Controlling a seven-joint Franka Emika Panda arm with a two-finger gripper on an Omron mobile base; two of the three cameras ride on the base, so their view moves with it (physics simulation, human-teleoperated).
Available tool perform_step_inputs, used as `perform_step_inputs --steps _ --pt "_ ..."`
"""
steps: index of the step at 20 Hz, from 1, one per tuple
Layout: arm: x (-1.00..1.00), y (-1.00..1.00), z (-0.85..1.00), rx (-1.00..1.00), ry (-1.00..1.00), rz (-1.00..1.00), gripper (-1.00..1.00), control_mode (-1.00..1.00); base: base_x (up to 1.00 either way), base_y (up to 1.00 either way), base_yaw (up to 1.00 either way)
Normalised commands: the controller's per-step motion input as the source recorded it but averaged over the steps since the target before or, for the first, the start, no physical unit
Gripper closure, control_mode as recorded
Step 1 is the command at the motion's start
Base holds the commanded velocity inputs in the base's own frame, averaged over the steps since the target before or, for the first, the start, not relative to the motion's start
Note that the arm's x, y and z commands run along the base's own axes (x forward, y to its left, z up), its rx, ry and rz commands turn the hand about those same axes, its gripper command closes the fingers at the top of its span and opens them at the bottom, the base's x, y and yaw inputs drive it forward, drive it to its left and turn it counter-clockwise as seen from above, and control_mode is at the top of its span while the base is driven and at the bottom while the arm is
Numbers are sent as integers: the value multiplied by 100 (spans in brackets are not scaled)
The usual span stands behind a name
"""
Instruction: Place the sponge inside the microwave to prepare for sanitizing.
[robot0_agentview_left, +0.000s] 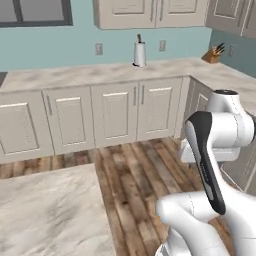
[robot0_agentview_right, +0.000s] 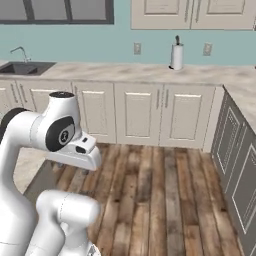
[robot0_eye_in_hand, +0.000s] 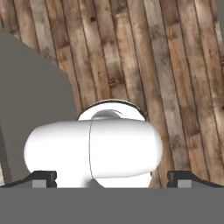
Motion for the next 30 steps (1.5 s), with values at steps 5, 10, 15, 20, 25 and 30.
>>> perform_step_inputs --steps 5,10,15,20,25,30 --pt "0 0 0 0 0 0 -100 100 60 -3 -64" --pt "0 0 0 0 0 0 -100 100 32 -33 -73" --pt "0 0 0 0 0 0 -100 100 25 -44 -75" --pt "0 0 0 0 0 0 -100 100 37 -34 -72" --pt "0 0 0 0 0 0 -100 100 50 -28 -67" --pt "0 0 0 0 0 0 -100 100 57 -20 -63"
